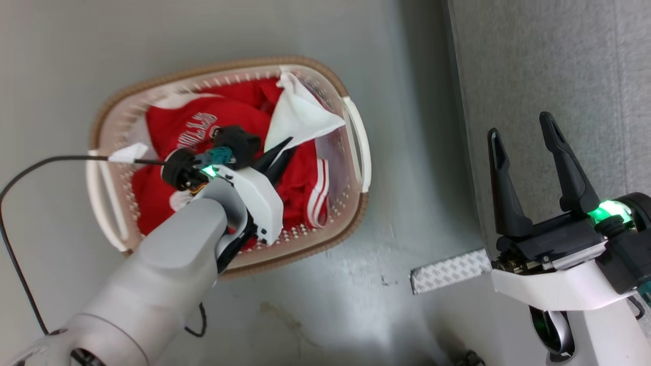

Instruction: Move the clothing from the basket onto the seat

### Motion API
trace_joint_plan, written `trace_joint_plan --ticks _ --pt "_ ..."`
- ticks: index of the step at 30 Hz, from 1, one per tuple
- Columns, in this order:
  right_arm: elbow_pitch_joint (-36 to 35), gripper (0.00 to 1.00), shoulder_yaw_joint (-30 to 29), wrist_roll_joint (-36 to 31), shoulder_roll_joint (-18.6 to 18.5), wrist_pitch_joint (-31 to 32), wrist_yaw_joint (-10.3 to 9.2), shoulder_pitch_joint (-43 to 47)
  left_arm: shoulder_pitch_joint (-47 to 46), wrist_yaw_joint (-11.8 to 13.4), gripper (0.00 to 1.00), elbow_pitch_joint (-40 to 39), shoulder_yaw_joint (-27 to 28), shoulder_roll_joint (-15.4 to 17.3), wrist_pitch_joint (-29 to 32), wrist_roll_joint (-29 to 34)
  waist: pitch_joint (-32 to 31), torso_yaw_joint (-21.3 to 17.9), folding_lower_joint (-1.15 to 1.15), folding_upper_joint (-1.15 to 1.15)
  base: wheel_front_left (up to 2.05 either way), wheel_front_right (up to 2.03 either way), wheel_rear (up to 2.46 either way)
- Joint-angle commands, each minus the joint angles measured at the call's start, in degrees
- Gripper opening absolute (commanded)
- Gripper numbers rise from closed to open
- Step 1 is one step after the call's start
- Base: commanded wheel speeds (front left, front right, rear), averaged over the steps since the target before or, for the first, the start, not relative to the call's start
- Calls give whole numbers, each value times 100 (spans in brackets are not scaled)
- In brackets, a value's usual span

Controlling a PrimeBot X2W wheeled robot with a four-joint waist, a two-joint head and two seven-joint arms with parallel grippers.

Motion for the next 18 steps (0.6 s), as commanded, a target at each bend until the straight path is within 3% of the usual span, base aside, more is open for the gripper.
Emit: trace_joint_plan --ticks 1,8,18 --pt "47 100 -23 23 4 -17 -12 10 115 5 0 -53 67 14 -43 -87 -266 134 0 0 0 0 0" --pt "342 100 -45 15 0 -17 -12 248 818 5 0 -763 804 135 -42 -275 -1288 392 0 0 0 0 0" --pt "773 100 -187 -31 -1 -17 -12 832 2022 107 0 -1796 1831 101 -44 69 -2796 733 0 0 0 0 0"
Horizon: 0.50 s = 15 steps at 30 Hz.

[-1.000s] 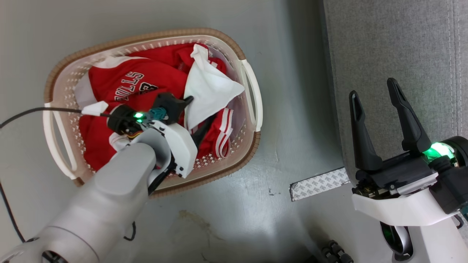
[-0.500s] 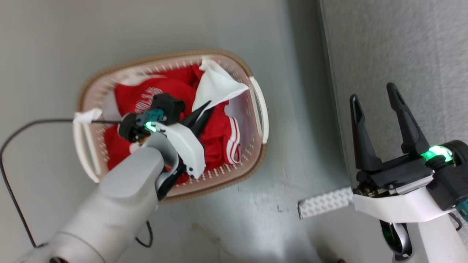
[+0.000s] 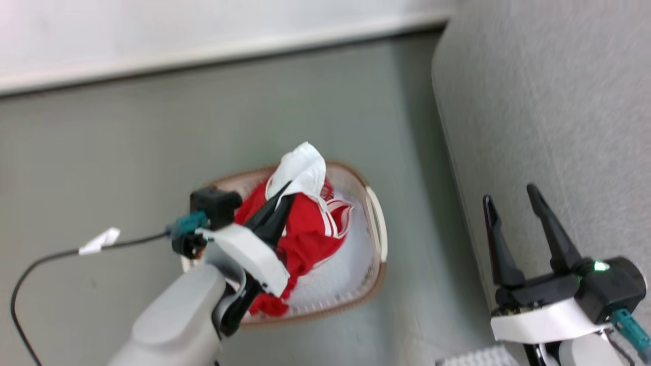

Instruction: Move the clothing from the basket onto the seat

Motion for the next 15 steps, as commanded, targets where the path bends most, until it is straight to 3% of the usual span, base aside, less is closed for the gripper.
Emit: trace_joint_plan --ticks 1,15 --pt "53 100 -28 4 -8 -16 -12 127 225 43 0 -144 95 5 -2 114 -706 251 1 0 0 0 0" --pt "397 100 -108 -93 -41 -16 -12 868 1319 491 0 -1381 581 170 -2 314 -2134 621 1 0 0 0 0"
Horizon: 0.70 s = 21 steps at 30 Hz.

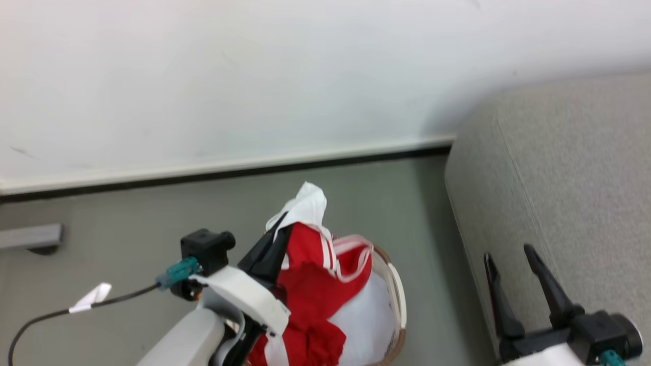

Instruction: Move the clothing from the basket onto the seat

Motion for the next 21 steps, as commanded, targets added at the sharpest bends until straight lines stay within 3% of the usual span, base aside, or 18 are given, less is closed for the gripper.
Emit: trace_joint_plan --ticks 1,11,21 --pt "59 100 -15 -32 -71 -15 -12 189 166 50 0 -84 7 70 0 19 -410 226 2 0 0 0 0" --pt "127 100 7 71 -265 -15 -12 581 602 367 0 -638 95 440 174 -82 -989 405 2 0 0 0 0" --pt "141 100 695 249 -462 -15 -12 333 631 547 0 -1451 151 773 485 -82 -1151 578 2 0 0 0 0"
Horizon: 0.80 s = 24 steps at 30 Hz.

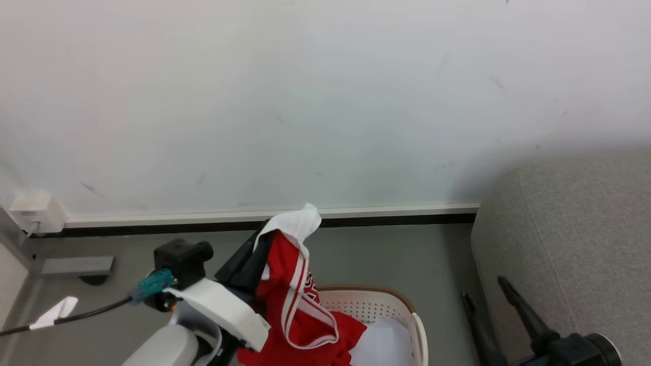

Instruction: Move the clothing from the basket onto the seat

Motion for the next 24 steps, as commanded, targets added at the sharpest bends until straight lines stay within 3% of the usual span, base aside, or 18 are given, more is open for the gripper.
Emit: trace_joint_plan --ticks 1,8,18,24 --pt "-2 100 182 75 -81 -16 -12 -158 -11 20 0 -186 8 83 76 -53 -25 45 1 -1 0 0 0" --pt "-72 100 1067 347 -299 -16 -12 -651 -153 59 0 -668 -123 100 346 43 -60 124 1 -1 0 0 0" --pt "-1 100 2711 629 -529 -16 -12 -1563 -407 80 0 -771 -524 -288 537 260 -86 234 1 -1 0 0 0" --pt "420 100 2866 212 -426 -16 -12 -1867 -477 44 0 -806 -745 -504 600 317 -86 237 1 -1 0 0 0"
